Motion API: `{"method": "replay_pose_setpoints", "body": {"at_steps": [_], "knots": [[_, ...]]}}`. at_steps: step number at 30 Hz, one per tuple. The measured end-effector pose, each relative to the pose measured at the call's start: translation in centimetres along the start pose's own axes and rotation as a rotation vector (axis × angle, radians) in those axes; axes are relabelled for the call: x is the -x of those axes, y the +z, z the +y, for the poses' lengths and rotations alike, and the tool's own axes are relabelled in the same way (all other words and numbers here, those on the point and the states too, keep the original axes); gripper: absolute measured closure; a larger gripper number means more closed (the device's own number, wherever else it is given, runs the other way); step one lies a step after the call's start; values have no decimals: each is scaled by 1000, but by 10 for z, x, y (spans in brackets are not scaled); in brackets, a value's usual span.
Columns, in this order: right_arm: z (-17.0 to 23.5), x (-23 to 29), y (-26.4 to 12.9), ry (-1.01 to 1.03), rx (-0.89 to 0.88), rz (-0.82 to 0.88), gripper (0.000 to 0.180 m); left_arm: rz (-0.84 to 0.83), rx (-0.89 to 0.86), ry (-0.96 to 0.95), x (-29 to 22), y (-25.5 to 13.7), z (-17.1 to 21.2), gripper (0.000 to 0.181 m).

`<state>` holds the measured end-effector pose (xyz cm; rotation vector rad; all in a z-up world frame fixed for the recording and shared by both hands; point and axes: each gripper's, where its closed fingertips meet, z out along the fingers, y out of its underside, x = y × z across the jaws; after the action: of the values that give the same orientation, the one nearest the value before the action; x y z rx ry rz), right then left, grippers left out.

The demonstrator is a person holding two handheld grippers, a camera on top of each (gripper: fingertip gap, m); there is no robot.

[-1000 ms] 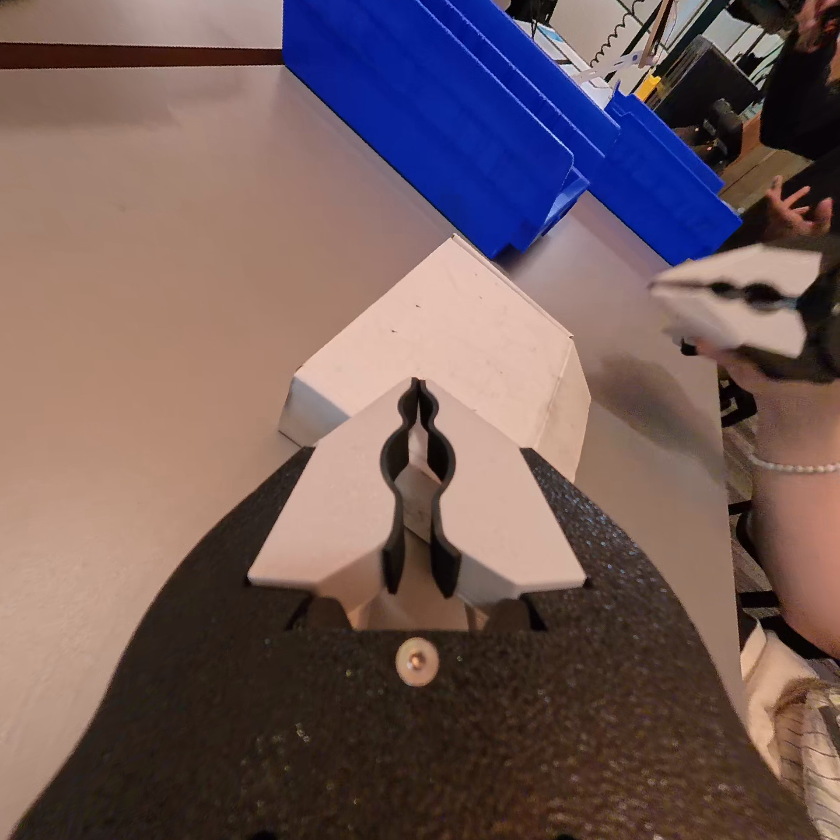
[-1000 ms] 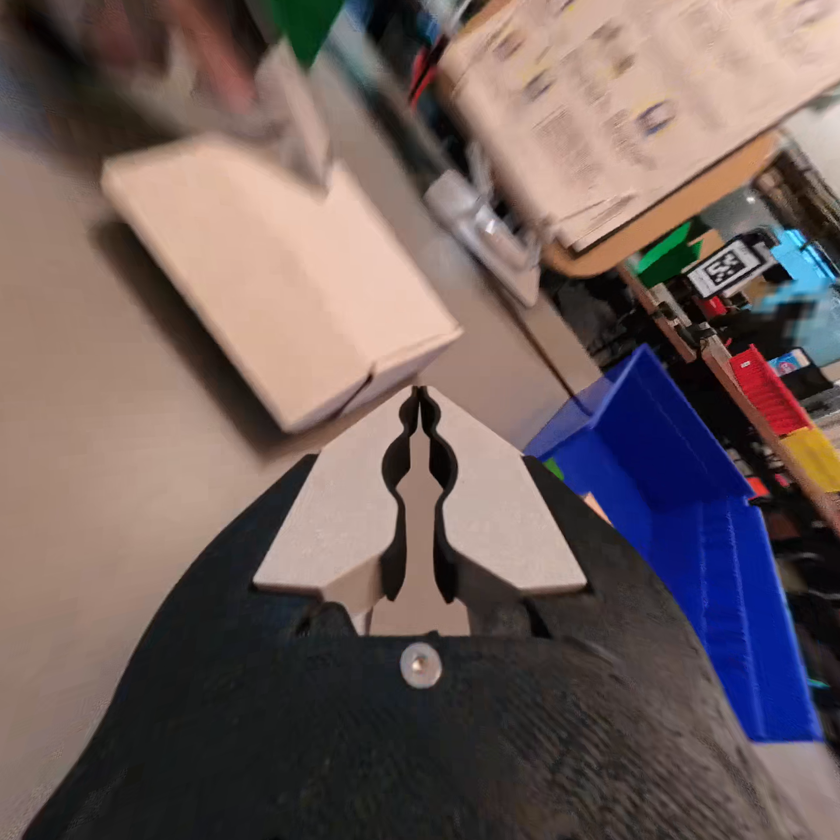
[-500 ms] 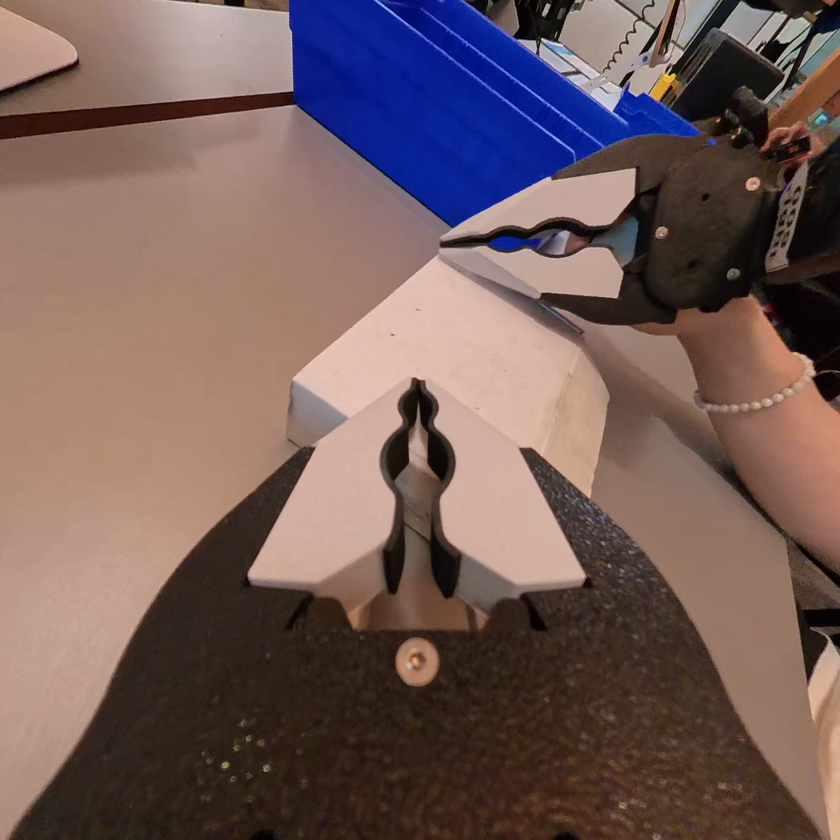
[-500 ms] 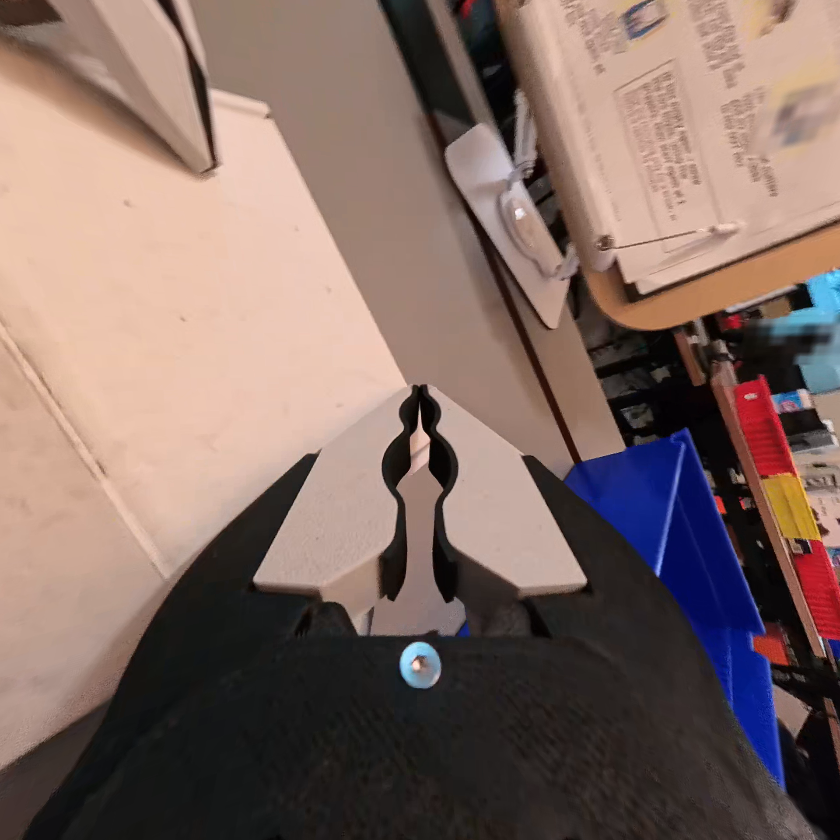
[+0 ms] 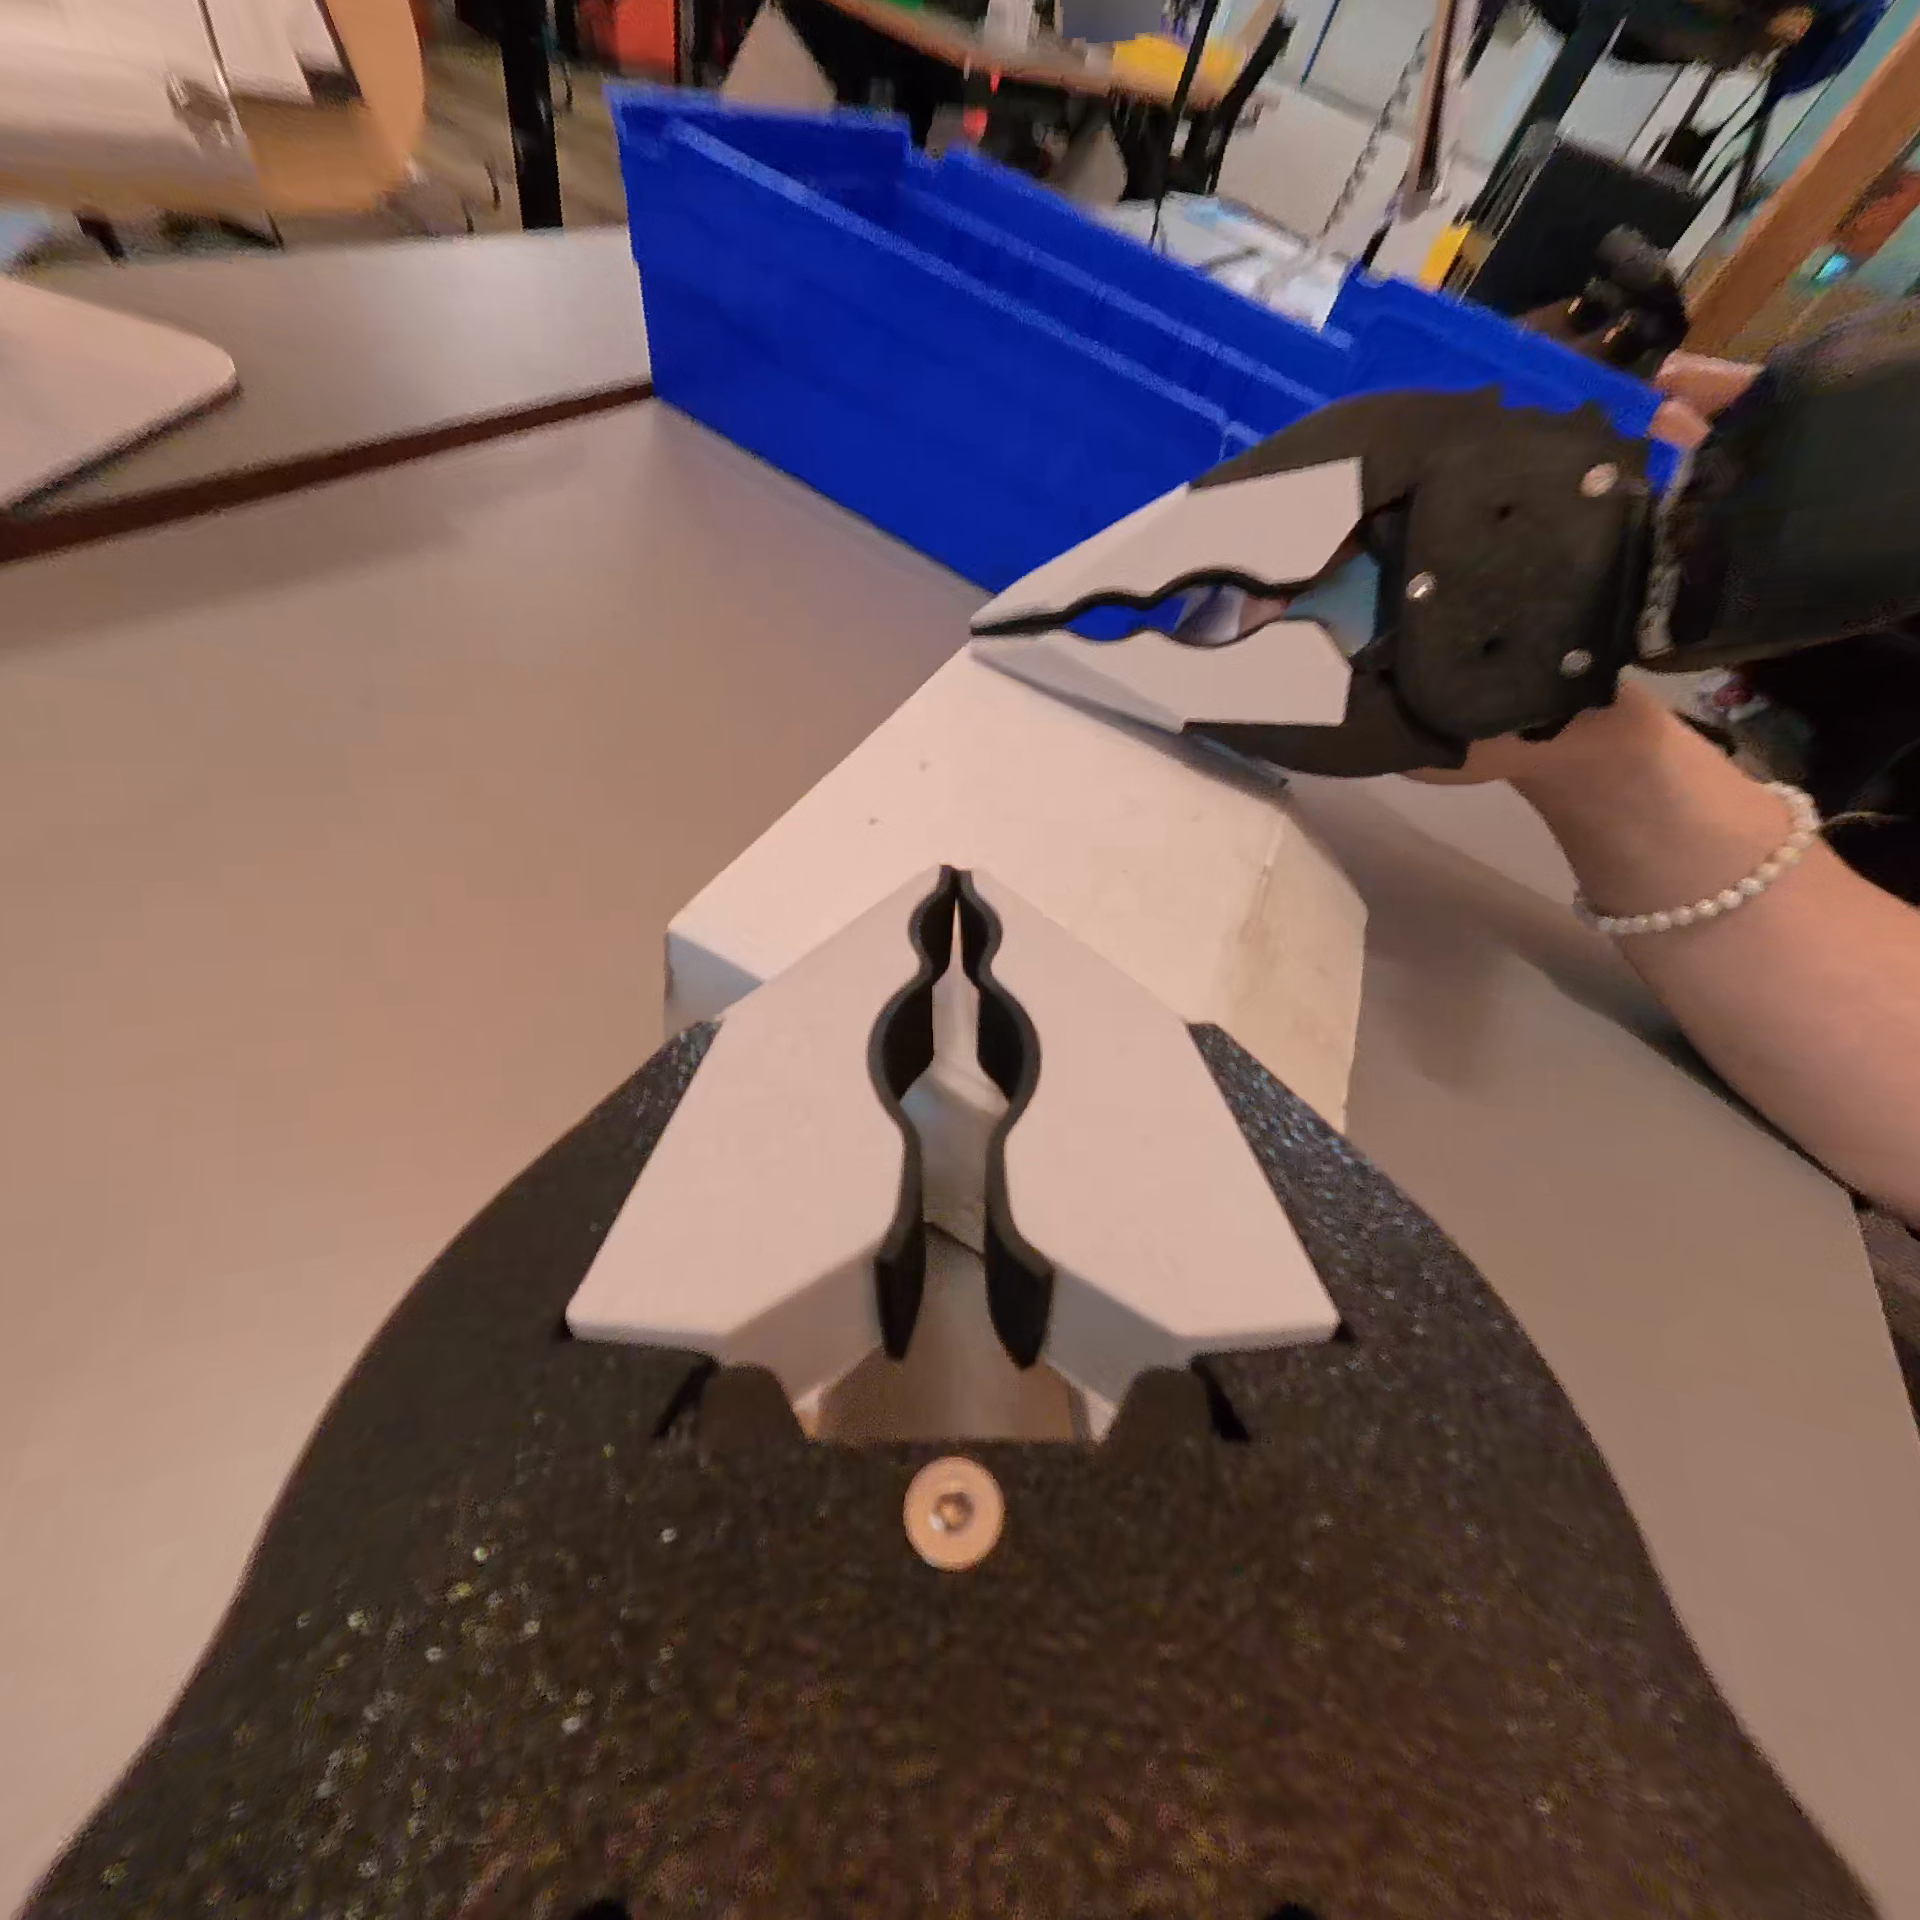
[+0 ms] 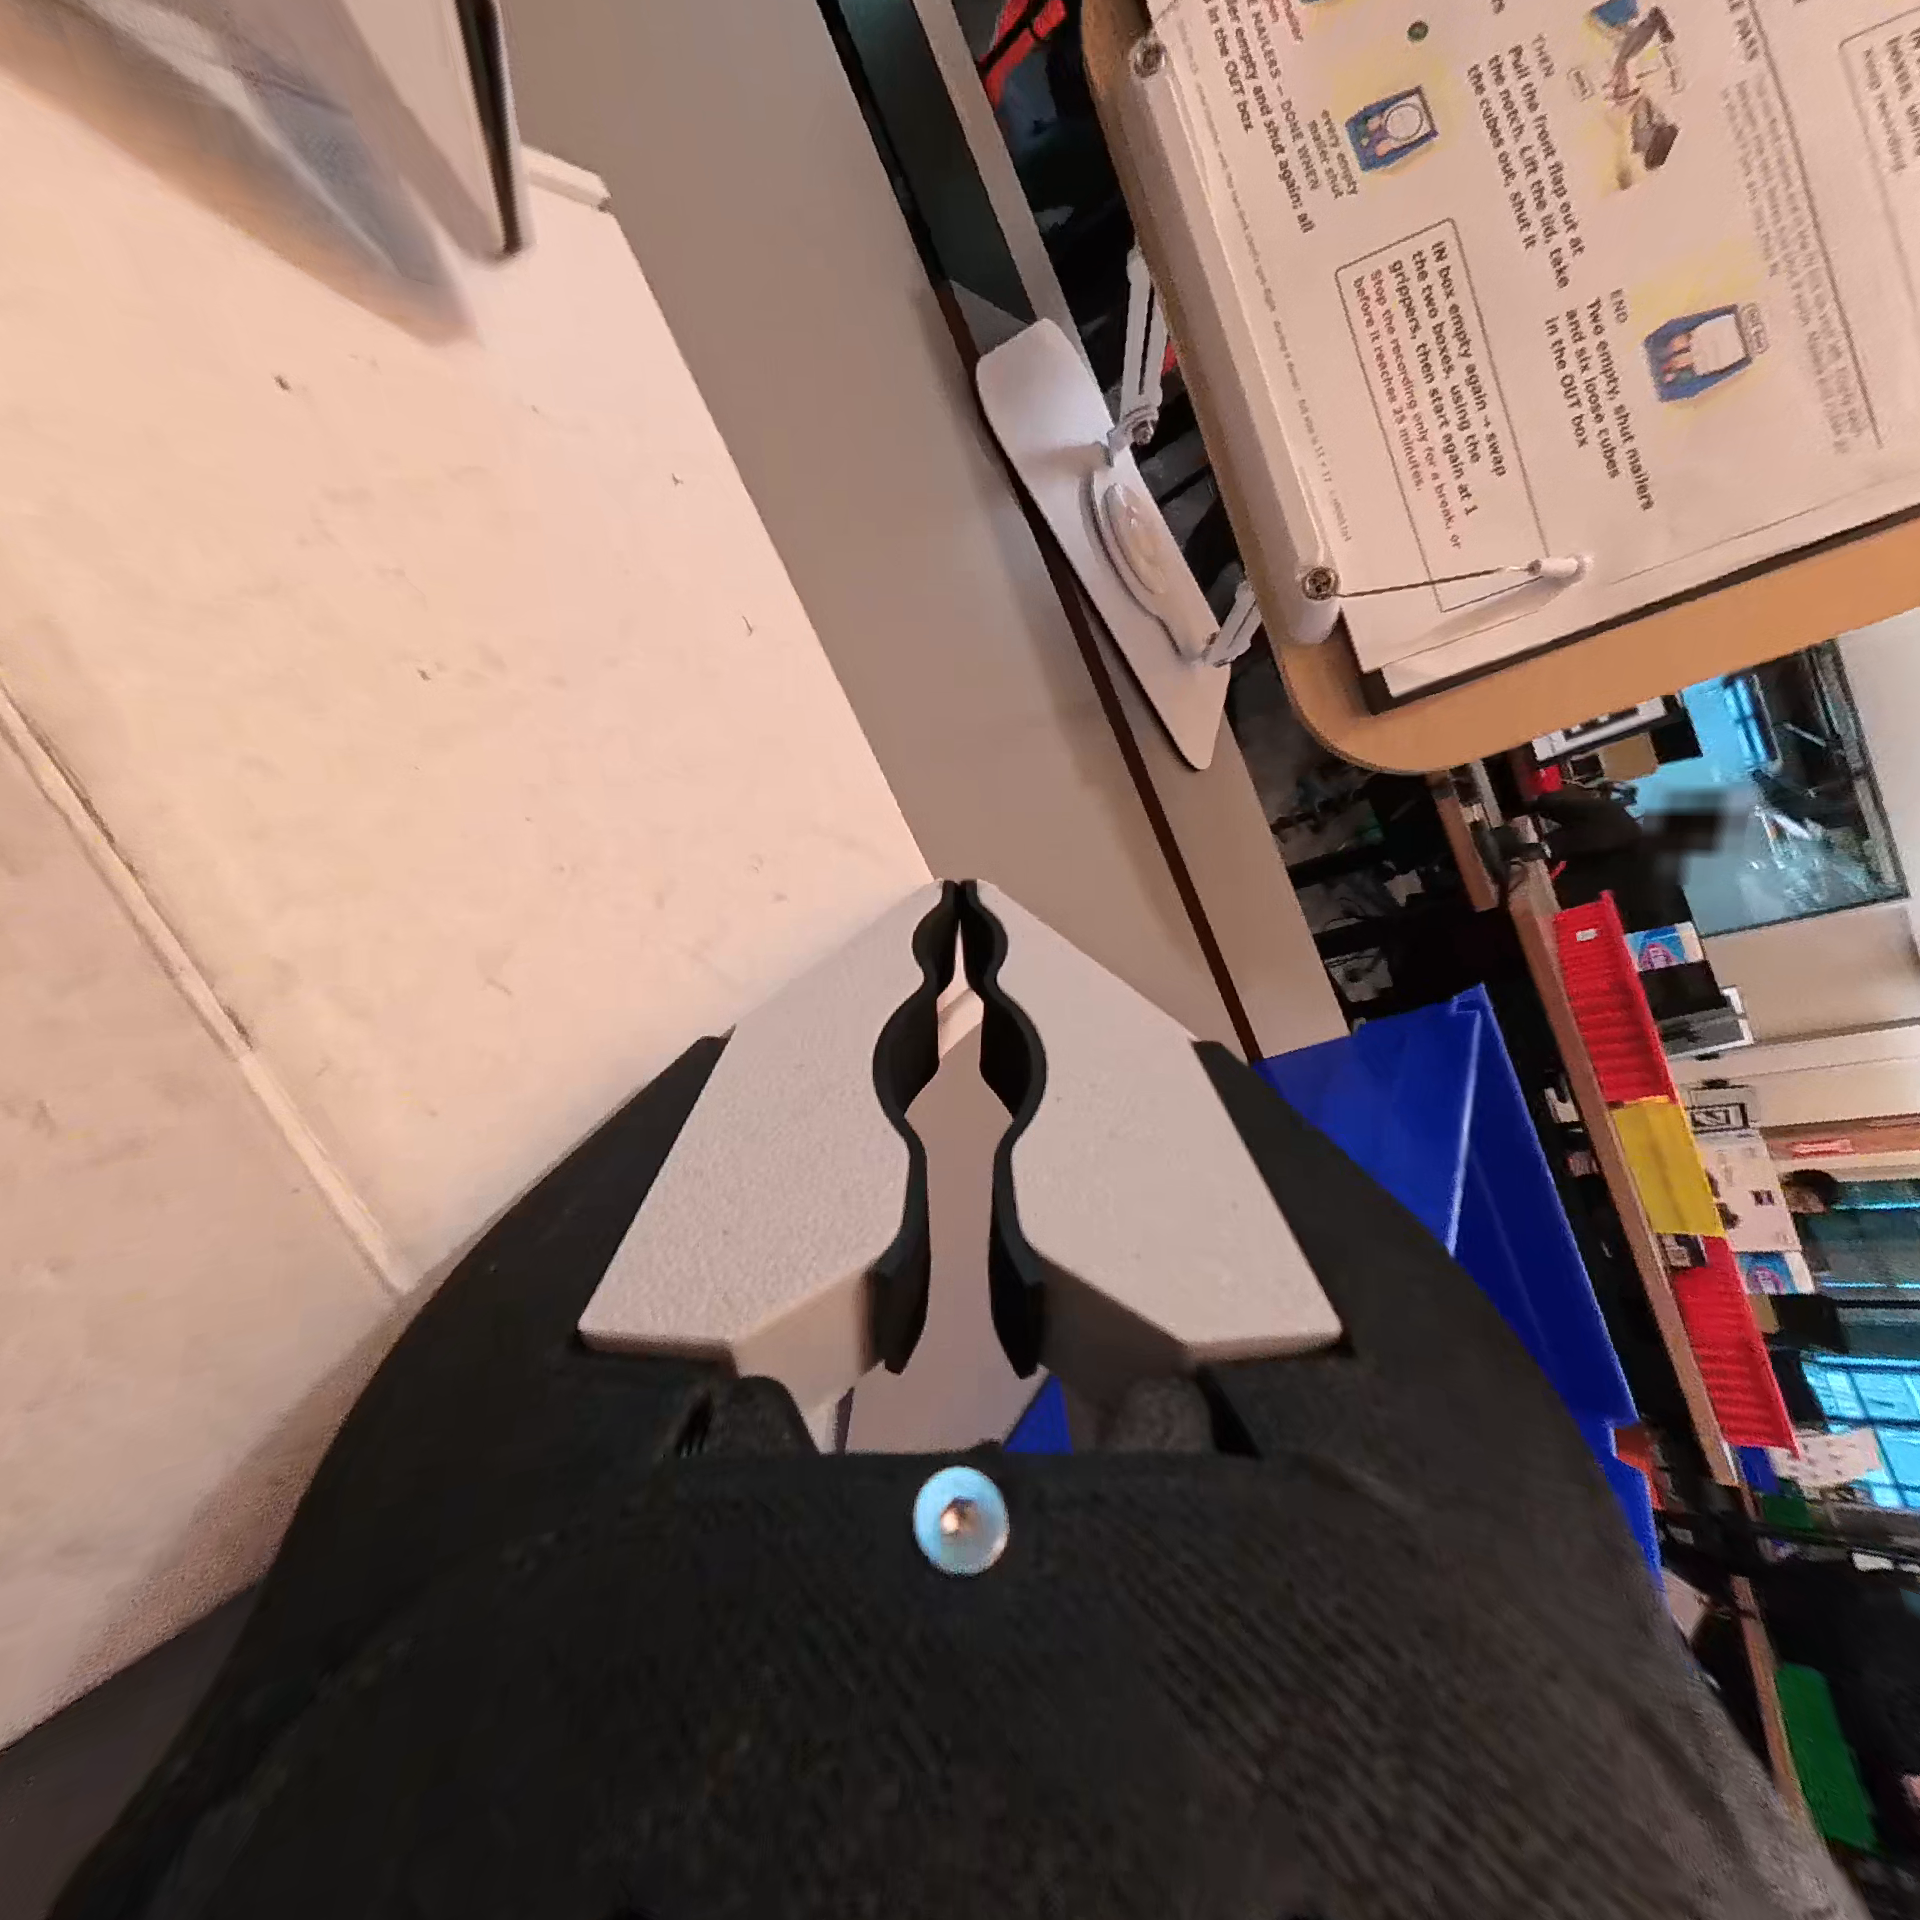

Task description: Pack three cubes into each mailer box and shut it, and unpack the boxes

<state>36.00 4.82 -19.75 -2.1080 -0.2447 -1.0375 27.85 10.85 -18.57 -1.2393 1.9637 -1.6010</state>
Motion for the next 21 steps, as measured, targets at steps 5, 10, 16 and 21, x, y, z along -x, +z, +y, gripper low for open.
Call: {"method": "replay_pose_setpoints", "body": {"at_steps": [5, 10, 16, 21], "knots": [[0, -1, 1, -4, 16, 13, 180, -130, -155, 125, -3, -38, -18, 172], [1, -1, 0, -9, 16, 12, 180, -243, -122, 413, -36, -76, 4, 157], [-24, -22, -20, 166, -125, 34, 180, -340, 66, 609, -57, -90, 48, 142], [-20, -7, -29, 364, -162, -192, 180, -378, 162, 649, -55, -90, 68, 141]]}}
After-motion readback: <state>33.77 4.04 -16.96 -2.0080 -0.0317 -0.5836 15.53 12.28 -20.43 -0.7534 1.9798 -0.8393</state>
